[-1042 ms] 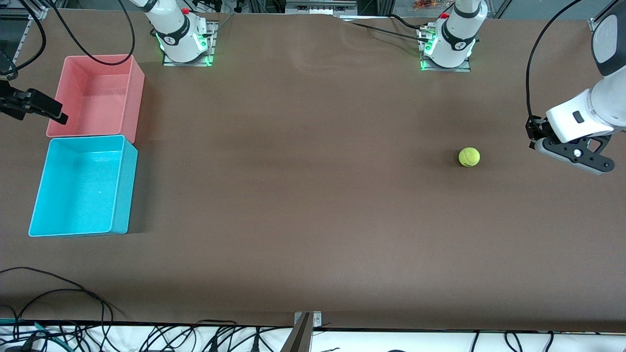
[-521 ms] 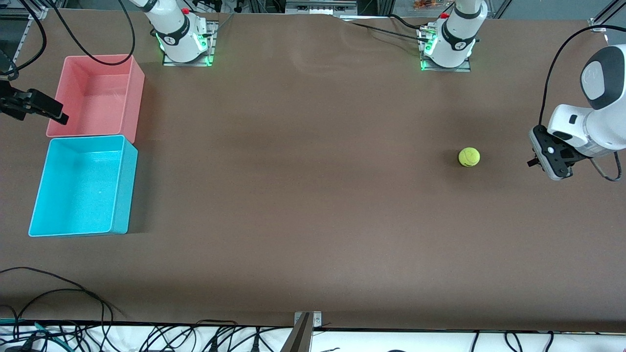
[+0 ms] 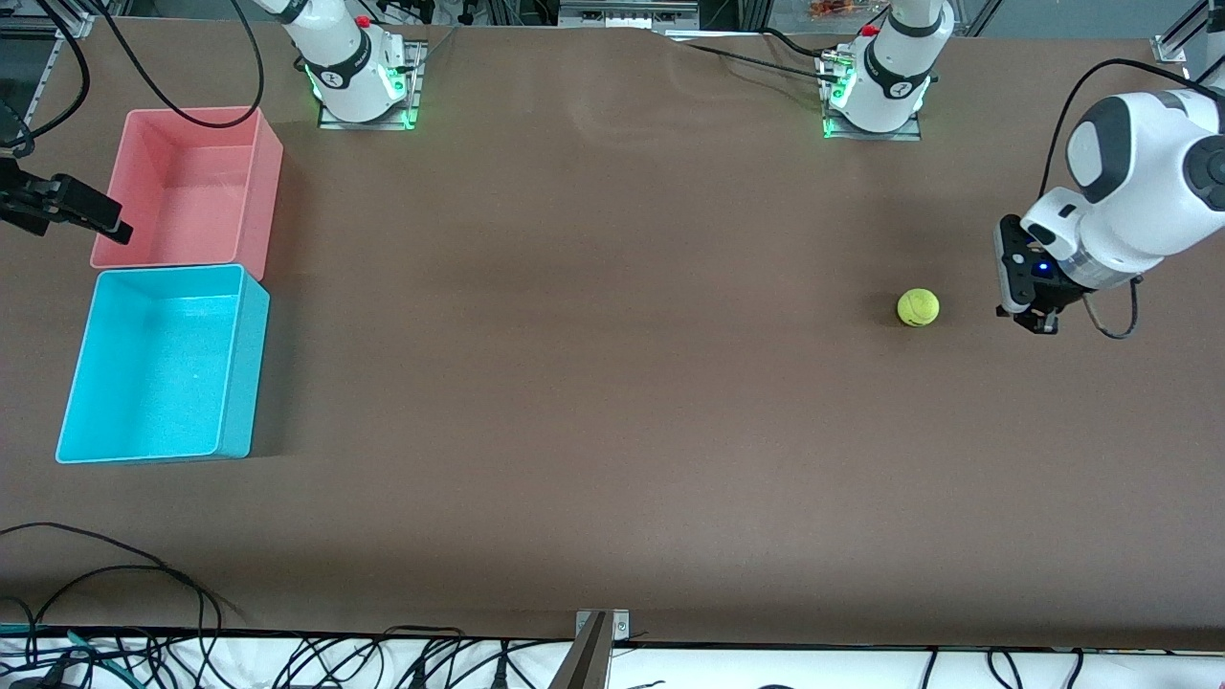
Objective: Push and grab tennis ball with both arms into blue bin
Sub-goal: 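Lower the left gripper beside the tennis ball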
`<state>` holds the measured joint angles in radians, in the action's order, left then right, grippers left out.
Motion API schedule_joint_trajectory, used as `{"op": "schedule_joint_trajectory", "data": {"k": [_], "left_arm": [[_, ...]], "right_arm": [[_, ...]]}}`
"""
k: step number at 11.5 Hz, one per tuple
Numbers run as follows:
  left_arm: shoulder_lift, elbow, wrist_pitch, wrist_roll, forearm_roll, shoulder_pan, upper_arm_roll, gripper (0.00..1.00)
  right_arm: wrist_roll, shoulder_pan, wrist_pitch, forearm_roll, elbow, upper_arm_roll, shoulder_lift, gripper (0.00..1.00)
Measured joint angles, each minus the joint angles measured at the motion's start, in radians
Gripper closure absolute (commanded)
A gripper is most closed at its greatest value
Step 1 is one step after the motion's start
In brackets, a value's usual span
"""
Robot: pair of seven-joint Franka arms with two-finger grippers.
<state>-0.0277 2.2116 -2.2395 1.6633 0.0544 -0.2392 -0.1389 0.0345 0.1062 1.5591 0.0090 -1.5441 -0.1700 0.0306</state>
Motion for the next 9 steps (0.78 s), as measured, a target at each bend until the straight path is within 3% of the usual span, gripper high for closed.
{"op": "schedule_joint_trajectory", "data": {"k": [3,9], "left_arm": [[0.019,0.113,-0.052,0.015,0.0,-0.039,0.0,1.0],[-0.015,0.185,-0.156,0.017,0.0,-0.063,0.0,1.0]], "right_arm": [[0.0,0.0,0.0,0.0,0.0,0.0,0.0,0.0],[0.0,0.0,0.0,0.0,0.0,0.0,0.0,0.0]]}}
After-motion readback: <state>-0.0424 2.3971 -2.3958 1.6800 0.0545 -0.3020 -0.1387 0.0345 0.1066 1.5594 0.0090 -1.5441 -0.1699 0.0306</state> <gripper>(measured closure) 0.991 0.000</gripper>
